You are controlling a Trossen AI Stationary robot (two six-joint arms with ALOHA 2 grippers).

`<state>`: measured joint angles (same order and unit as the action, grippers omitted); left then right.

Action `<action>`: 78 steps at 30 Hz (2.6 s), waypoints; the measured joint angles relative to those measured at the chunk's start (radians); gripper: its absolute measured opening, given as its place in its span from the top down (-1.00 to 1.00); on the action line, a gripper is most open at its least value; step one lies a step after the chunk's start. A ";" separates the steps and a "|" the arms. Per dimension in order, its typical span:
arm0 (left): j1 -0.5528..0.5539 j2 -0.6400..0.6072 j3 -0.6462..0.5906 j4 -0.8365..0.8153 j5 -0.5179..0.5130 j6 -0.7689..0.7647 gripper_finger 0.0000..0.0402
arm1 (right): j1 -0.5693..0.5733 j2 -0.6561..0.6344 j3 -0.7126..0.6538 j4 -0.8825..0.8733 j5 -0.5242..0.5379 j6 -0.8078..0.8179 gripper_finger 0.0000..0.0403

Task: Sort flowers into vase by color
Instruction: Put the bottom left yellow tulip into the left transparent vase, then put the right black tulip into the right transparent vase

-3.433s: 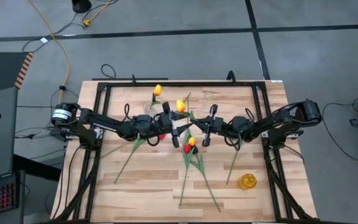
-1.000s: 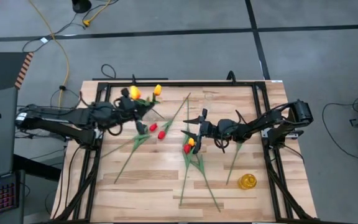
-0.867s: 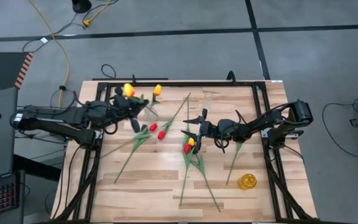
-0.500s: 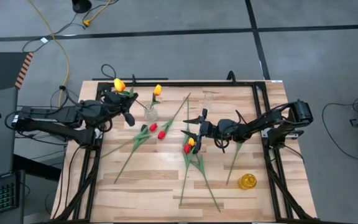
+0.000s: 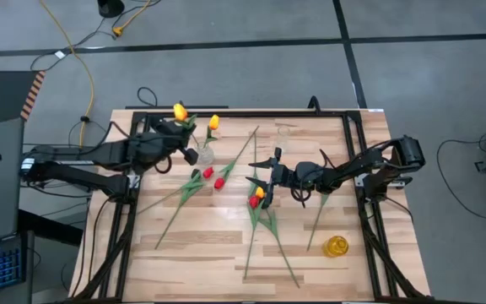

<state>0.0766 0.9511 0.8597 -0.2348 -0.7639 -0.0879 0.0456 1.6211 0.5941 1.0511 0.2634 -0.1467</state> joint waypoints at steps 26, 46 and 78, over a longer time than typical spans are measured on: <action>0.033 0.196 0.000 -0.038 0.068 -0.175 0.98 | 0.000 0.000 0.000 0.000 0.000 -0.002 -0.16; 0.033 0.191 0.000 -0.060 0.069 -0.209 0.32 | 0.000 0.000 0.000 0.000 0.000 0.000 -0.16; 0.032 -0.105 0.000 -0.360 0.288 -0.167 -0.01 | 0.000 -0.271 0.000 -0.425 0.112 0.097 -0.16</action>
<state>0.1089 0.8460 0.8597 -0.5950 -0.4756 -0.2554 0.0452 1.3499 0.5938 0.6257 0.3750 -0.0494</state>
